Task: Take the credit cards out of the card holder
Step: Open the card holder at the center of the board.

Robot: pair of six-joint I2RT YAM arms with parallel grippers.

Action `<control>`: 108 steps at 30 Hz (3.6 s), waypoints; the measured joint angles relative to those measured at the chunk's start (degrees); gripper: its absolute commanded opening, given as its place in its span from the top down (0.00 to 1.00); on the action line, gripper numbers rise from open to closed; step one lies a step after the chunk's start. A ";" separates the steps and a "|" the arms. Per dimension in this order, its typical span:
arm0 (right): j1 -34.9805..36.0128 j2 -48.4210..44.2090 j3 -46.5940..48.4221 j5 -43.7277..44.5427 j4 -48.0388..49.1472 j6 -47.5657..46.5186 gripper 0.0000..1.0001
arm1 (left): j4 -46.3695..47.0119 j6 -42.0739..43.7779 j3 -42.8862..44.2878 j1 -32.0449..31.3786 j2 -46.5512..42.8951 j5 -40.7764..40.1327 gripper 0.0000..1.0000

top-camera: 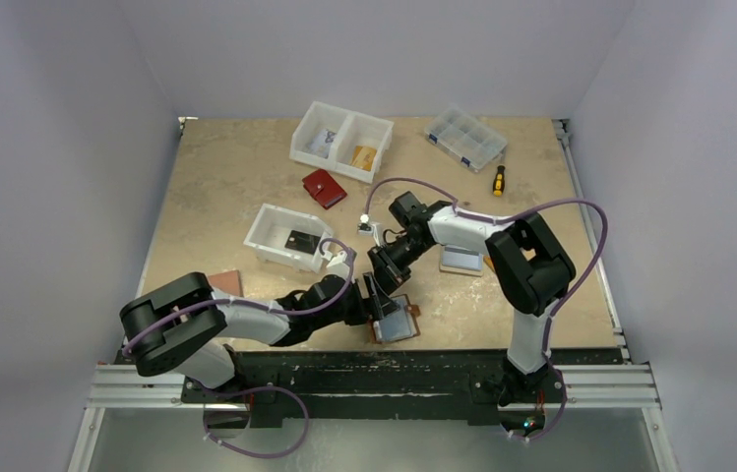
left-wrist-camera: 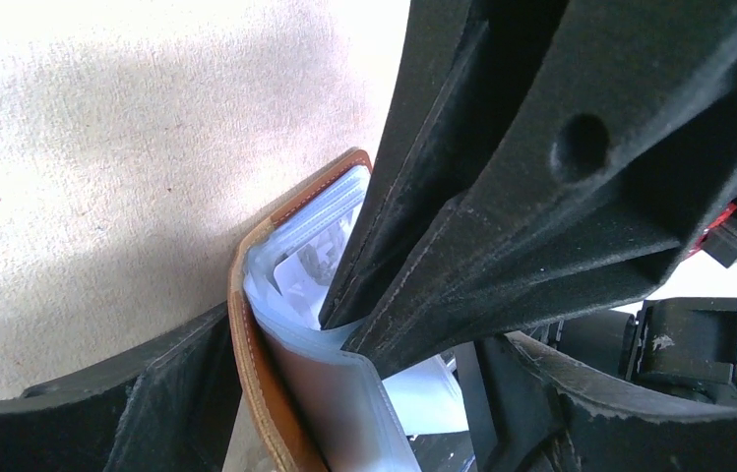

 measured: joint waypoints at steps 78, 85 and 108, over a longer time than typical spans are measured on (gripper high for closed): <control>22.86 -20.50 -18.25 24.90 15.30 -41.07 0.90 | 12.74 -2.19 -8.09 6.67 0.24 6.01 0.40; 21.49 -21.29 -18.18 23.47 13.05 -42.84 0.90 | 9.66 -2.29 -8.07 6.64 -0.50 5.92 0.53; 2.80 -18.60 -7.78 5.92 -2.08 -38.80 0.81 | 6.29 4.22 -7.82 6.64 -1.99 7.85 1.00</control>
